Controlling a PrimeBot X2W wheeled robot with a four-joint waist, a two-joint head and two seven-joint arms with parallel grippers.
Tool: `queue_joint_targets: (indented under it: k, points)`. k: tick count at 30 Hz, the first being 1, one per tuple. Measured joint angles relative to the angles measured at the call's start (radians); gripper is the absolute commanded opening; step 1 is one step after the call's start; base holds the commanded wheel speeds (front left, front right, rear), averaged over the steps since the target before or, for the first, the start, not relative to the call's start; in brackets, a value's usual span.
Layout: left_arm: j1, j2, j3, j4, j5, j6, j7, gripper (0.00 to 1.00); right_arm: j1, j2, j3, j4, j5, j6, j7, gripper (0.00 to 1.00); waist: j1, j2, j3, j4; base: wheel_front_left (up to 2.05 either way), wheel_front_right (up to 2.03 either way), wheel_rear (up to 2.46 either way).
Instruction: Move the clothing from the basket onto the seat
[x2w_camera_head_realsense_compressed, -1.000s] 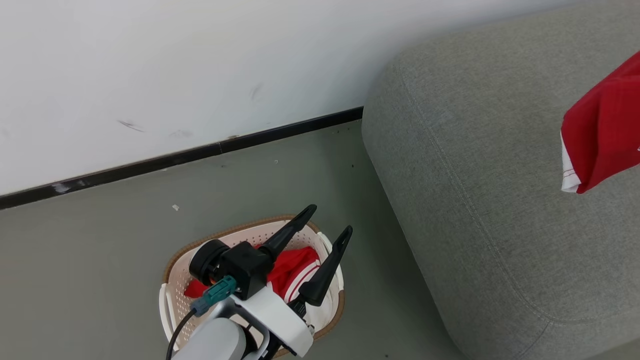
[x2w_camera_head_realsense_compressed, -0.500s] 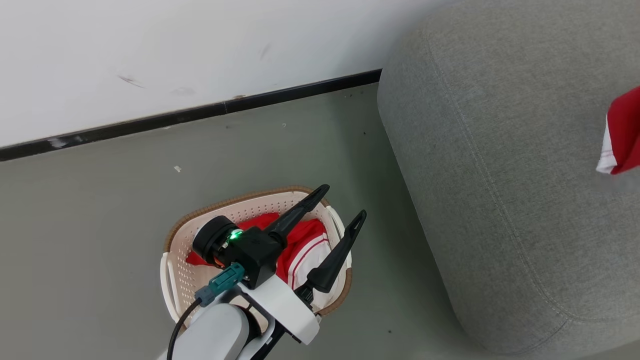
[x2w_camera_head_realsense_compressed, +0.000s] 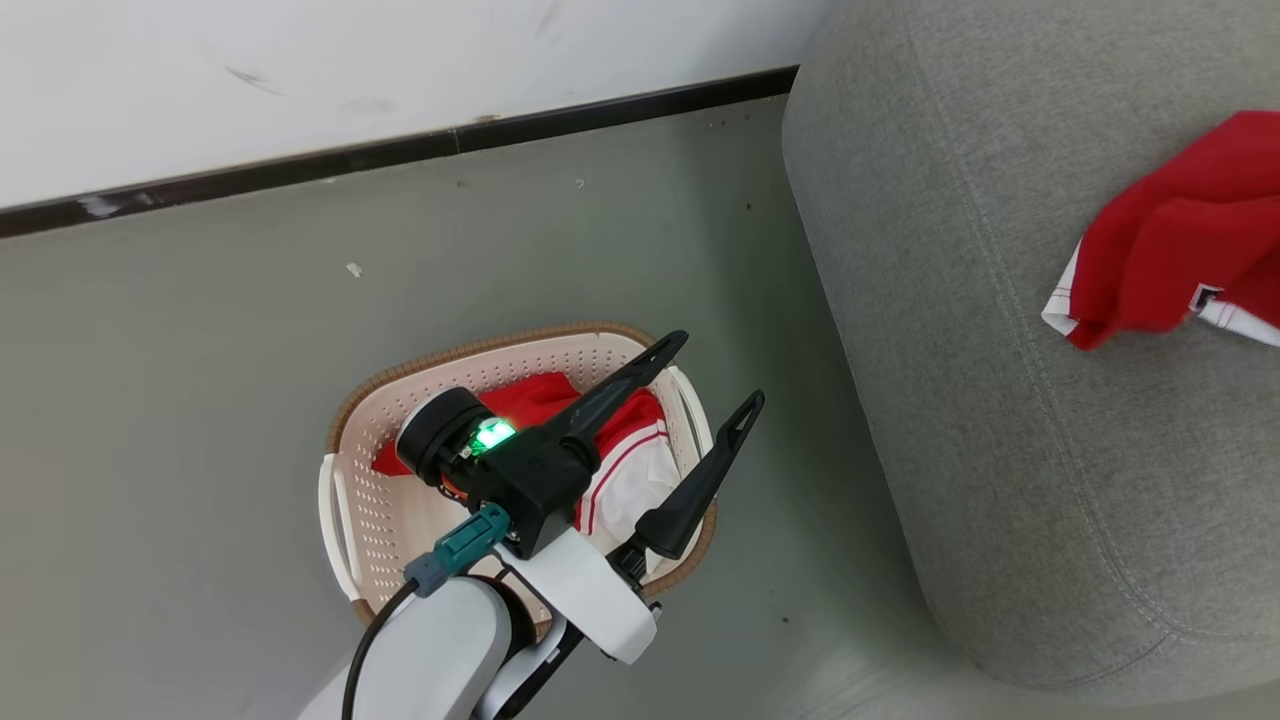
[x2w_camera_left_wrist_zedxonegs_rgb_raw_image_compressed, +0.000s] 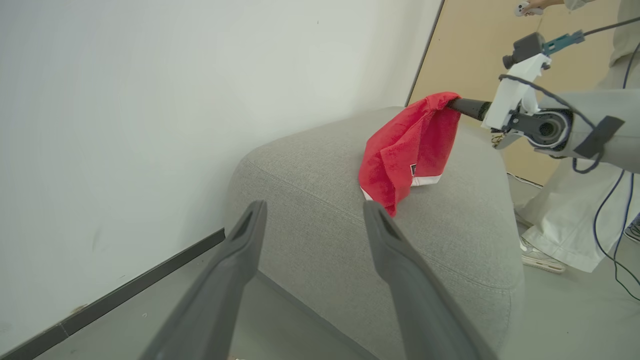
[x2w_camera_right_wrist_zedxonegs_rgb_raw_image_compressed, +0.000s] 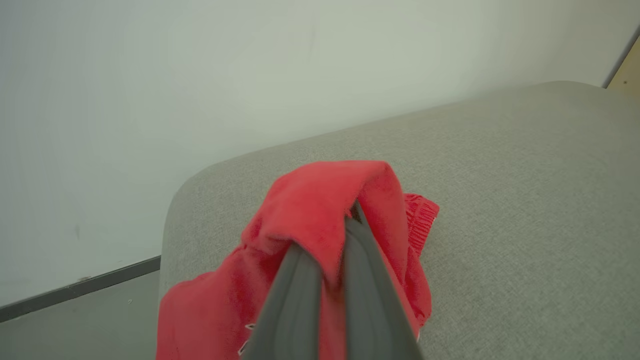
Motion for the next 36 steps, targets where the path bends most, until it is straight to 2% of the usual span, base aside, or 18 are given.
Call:
queue_joint_targets:
  k: [10, 11, 12, 13, 14, 15, 16, 17, 30, 36]
  points:
    - [-0.038, 0.002, 0.001, -0.008, 0.014, -0.004, 0.000, 1.00, 0.083, 0.102, -0.011, -0.003, 0.001, 0.000, 0.000, 0.00, 0.0000, 0.0000, 0.057, 0.002, 0.00, 0.00, 0.00]
    - [-0.039, 0.004, 0.004, -0.007, 0.014, -0.004, -0.001, 1.00, 0.083, 0.112, -0.011, -0.008, -0.001, 0.000, 0.000, 0.06, 0.0001, 0.0000, 0.059, 0.000, 0.00, 0.00, 0.00]
    - [-0.039, 0.007, 0.006, -0.004, 0.014, -0.004, -0.004, 1.00, 0.084, 0.120, -0.012, -0.017, -0.005, 0.000, 0.000, 0.18, 0.0000, 0.0000, 0.059, -0.003, 0.00, 0.00, 0.00]
    - [-0.039, 0.008, 0.008, -0.001, 0.014, -0.004, -0.005, 1.00, 0.086, 0.124, -0.012, -0.029, -0.009, 0.000, 0.000, 0.36, 0.0000, 0.0000, 0.059, -0.005, 0.00, 0.00, 0.00]
    - [-0.039, 0.009, 0.009, 0.003, 0.014, -0.004, -0.006, 1.00, 0.088, 0.125, -0.011, -0.040, -0.018, 0.000, 0.000, 0.36, 0.0000, 0.0000, 0.058, -0.007, 0.00, 0.00, 0.00]
    - [-0.039, 0.009, 0.010, 0.007, 0.014, -0.004, -0.008, 1.00, 0.094, 0.125, -0.010, -0.055, -0.029, 0.000, 0.000, 0.46, 0.0000, 0.0000, 0.057, -0.009, 0.00, 0.00, 0.00]
    - [-0.039, 0.009, 0.011, 0.010, 0.014, -0.004, -0.011, 1.00, 0.103, 0.126, -0.007, -0.071, -0.042, 0.000, 0.000, 0.97, 0.0000, 0.0000, 0.056, -0.011, 0.00, 0.00, 0.00]
    - [-0.039, 0.010, 0.011, 0.014, 0.014, -0.004, -0.013, 1.00, 0.112, 0.128, -0.008, -0.087, -0.052, 0.000, 0.000, 1.00, 0.0000, 0.0000, 0.054, -0.013, 0.00, 0.00, 0.00]
    - [-0.023, 0.021, 0.080, 0.068, -0.026, -0.002, -0.063, 1.00, 0.258, 0.175, -0.024, -0.266, -0.158, 0.000, 0.000, 1.00, 0.0000, 0.0000, 0.004, -0.036, 0.00, 0.00, 0.00]
    - [0.027, 0.045, 0.134, 0.098, -0.042, 0.022, -0.104, 1.00, 0.306, 0.208, -0.013, -0.363, -0.208, 0.000, 0.000, 1.00, 0.0000, 0.0000, -0.034, -0.040, 0.00, 0.00, 0.00]
